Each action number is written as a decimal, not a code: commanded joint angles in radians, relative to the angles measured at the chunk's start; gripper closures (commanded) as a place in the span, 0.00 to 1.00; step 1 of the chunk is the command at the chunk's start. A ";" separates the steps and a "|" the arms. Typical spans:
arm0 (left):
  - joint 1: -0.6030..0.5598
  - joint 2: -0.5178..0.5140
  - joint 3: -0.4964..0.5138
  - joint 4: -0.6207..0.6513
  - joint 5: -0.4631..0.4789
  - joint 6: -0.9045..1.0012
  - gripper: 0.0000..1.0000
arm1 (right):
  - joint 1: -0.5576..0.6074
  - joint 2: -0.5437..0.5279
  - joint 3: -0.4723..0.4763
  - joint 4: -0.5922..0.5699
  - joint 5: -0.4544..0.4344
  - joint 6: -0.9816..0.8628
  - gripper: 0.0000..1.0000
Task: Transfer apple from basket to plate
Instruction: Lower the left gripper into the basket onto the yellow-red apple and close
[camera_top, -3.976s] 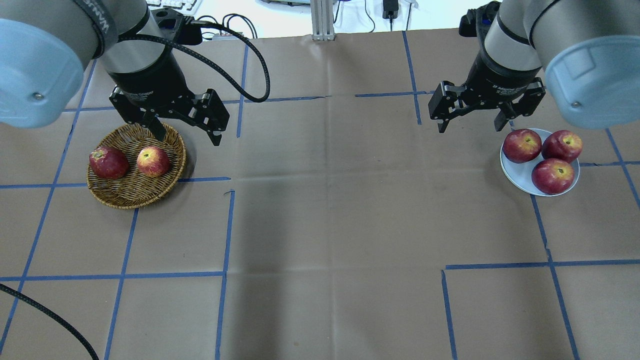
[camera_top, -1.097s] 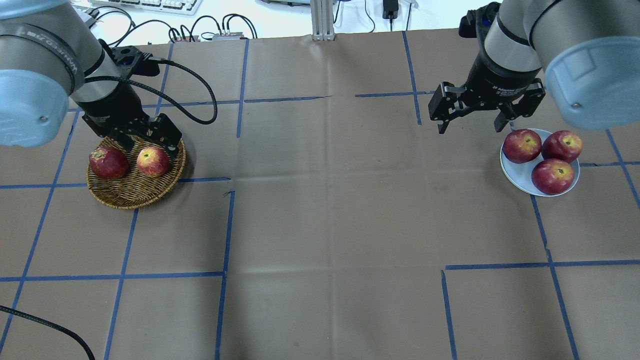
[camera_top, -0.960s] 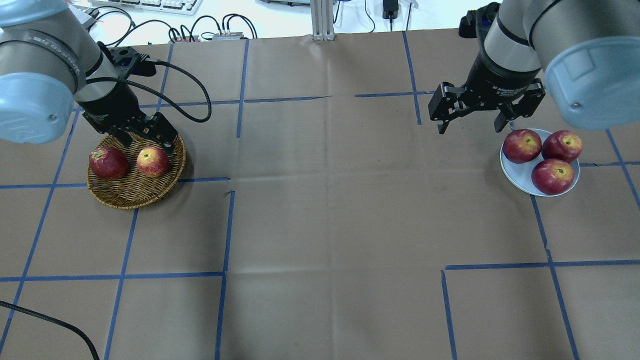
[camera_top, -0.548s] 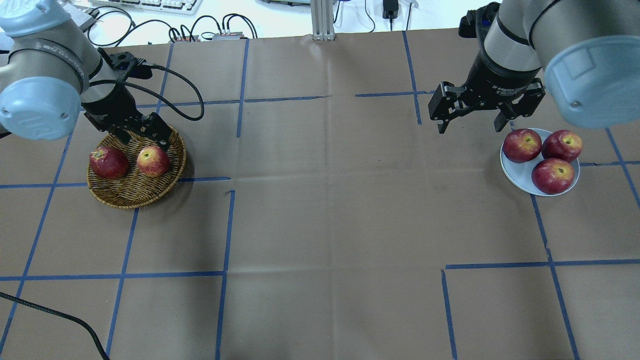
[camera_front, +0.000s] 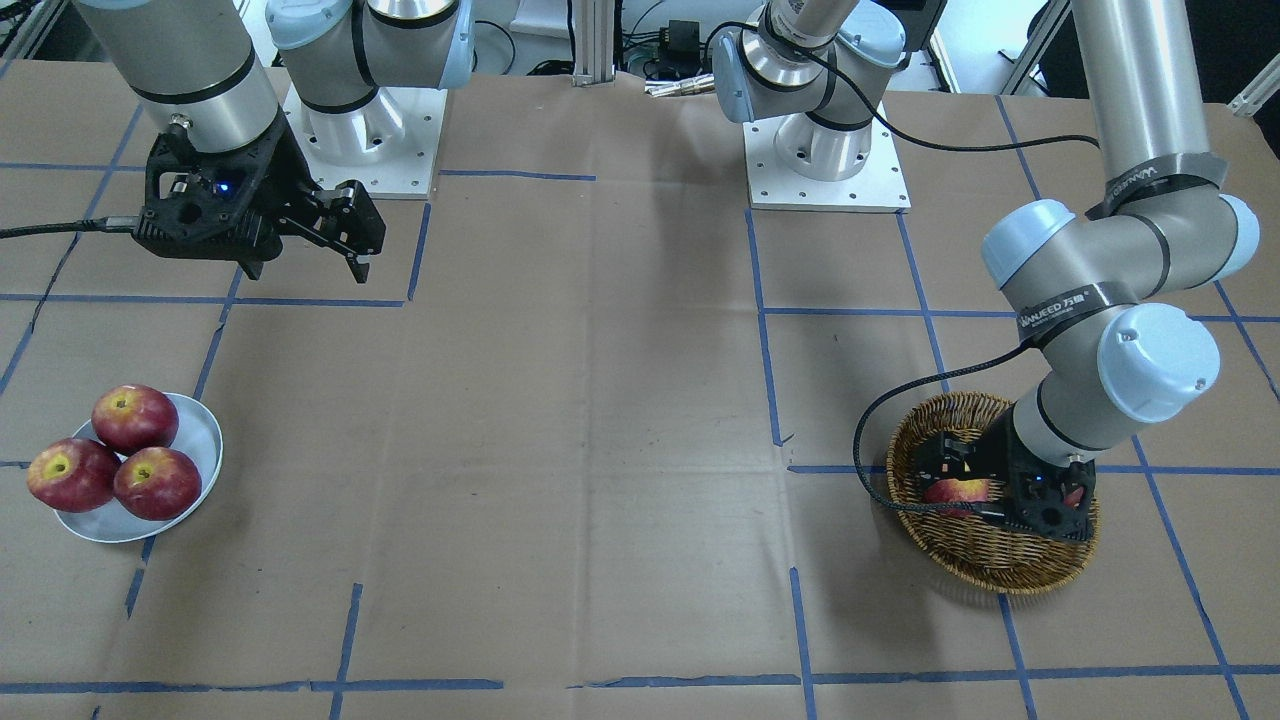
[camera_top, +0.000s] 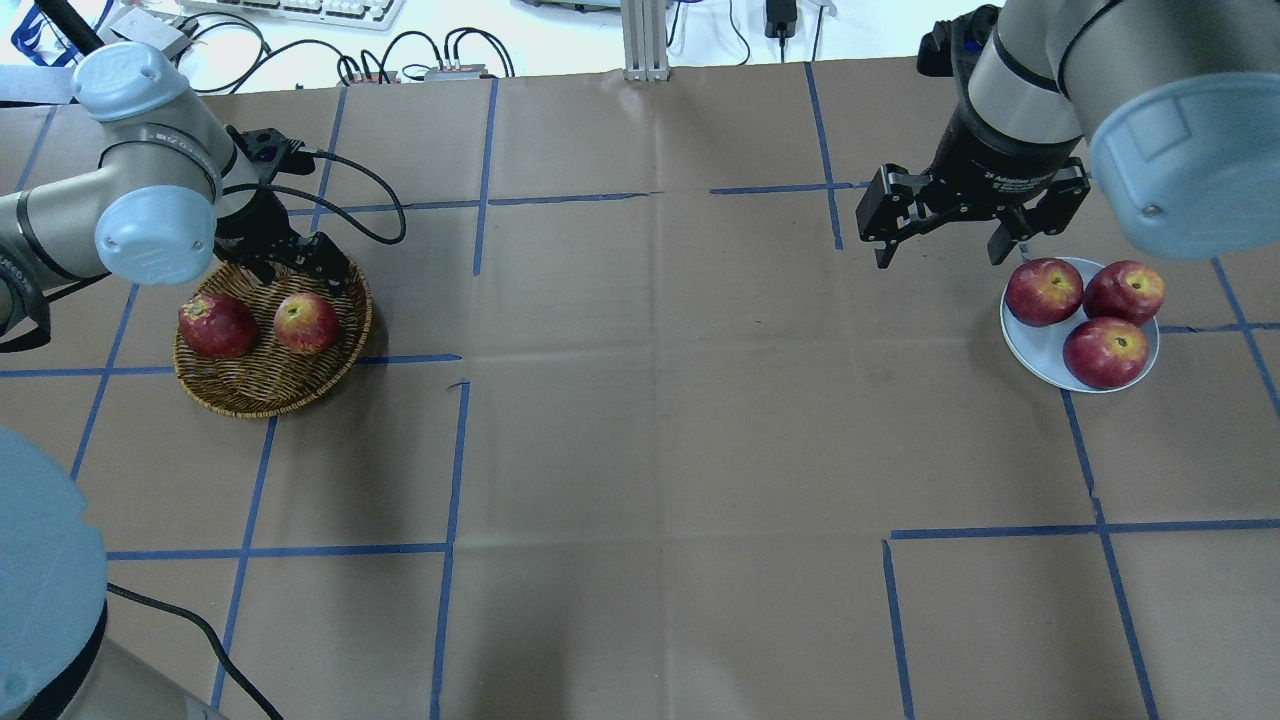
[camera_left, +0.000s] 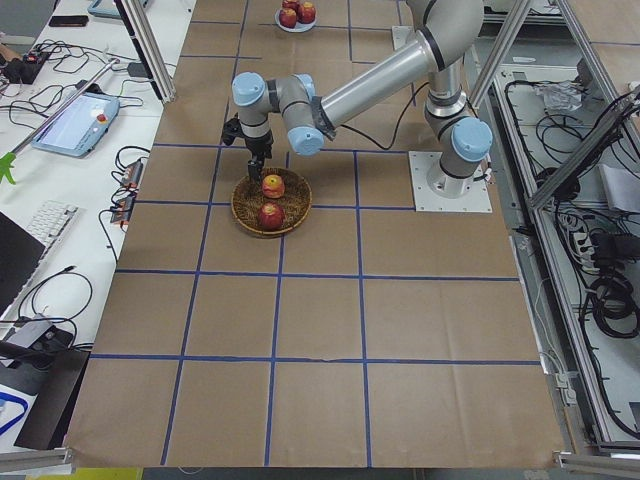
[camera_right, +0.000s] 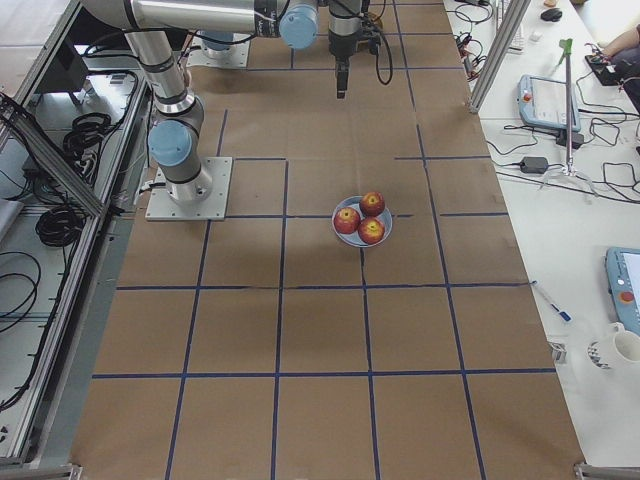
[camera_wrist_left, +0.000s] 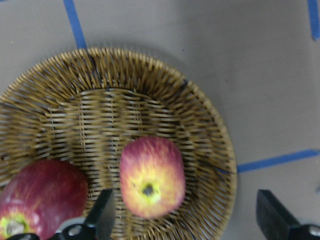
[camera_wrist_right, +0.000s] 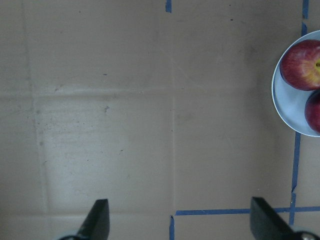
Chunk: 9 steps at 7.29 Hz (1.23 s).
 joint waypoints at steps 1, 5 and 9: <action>0.011 -0.033 -0.018 0.005 0.002 -0.001 0.02 | 0.000 0.000 0.000 0.000 -0.001 0.000 0.00; 0.039 -0.074 -0.020 0.007 0.004 -0.011 0.55 | 0.000 0.000 0.000 0.000 -0.001 0.000 0.00; 0.034 -0.030 0.015 -0.054 0.044 -0.090 1.00 | 0.000 0.001 0.000 0.000 -0.001 0.000 0.00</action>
